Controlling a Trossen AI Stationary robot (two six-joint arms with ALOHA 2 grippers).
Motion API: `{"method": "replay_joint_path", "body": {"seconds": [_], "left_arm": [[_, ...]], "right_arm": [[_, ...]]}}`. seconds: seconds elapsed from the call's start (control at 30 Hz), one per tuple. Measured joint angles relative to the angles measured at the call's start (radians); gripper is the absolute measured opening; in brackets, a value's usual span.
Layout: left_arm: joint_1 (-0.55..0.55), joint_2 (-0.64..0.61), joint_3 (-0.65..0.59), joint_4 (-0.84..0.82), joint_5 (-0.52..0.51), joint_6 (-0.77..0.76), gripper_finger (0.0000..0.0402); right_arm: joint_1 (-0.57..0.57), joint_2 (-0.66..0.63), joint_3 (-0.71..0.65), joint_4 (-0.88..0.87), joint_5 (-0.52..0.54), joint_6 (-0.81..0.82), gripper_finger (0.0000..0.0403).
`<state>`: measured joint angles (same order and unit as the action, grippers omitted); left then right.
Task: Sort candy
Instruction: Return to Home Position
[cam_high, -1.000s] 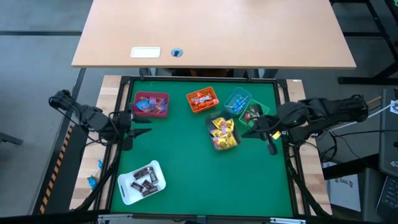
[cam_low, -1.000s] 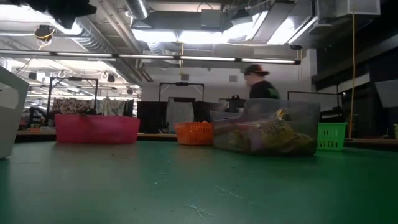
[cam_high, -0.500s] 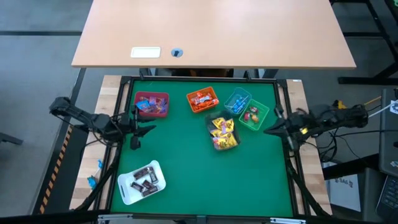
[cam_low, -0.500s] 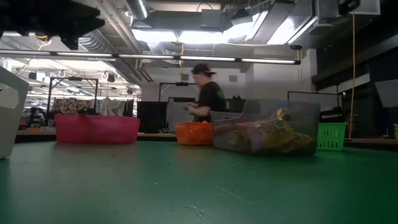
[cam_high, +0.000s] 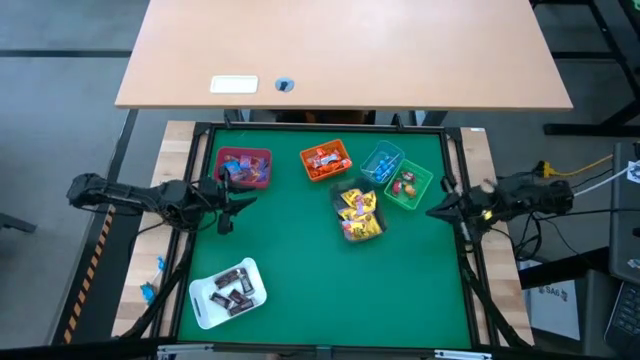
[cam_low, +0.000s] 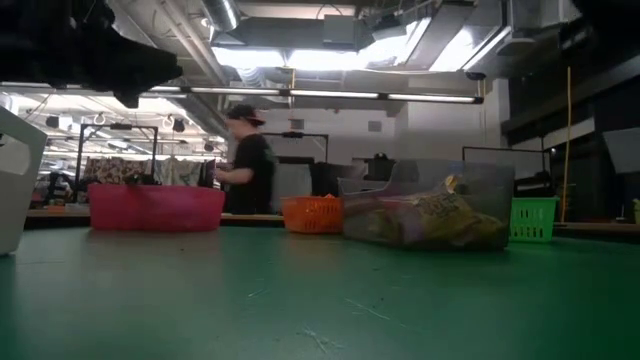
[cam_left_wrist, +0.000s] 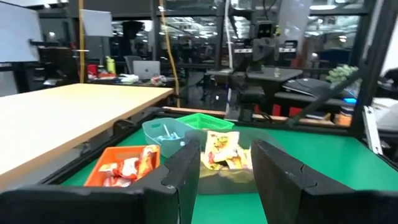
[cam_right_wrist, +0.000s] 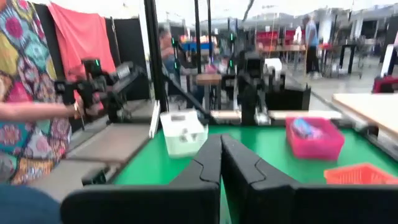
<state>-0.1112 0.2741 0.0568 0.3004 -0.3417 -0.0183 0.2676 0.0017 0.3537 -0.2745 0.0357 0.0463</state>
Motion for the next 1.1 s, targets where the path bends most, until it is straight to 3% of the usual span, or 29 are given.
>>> {"method": "replay_joint_path", "body": {"seconds": [0.17,0.53,0.73,0.97,1.1], "left_arm": [[0.057,0.0,-0.034,0.003,0.09,-0.005,0.0132],[0.112,0.0,-0.05,-0.039,0.107,-0.051,0.0132],[0.124,0.0,-0.05,-0.039,0.205,-0.051,0.0132],[0.124,0.0,-0.049,-0.042,0.206,-0.05,0.0132],[0.124,0.0,-0.049,-0.044,0.206,-0.05,0.0132]], "right_arm": [[0.0,0.001,-0.078,0.06,0.008,0.0,0.0005],[0.0,0.001,-0.188,0.188,0.017,-0.031,0.0005],[0.0,0.001,-0.247,0.22,0.017,-0.029,0.0005],[0.0,0.001,-0.346,0.37,0.026,-0.041,0.0005],[0.0,0.005,-0.347,0.366,0.096,-0.079,0.0005]]}}
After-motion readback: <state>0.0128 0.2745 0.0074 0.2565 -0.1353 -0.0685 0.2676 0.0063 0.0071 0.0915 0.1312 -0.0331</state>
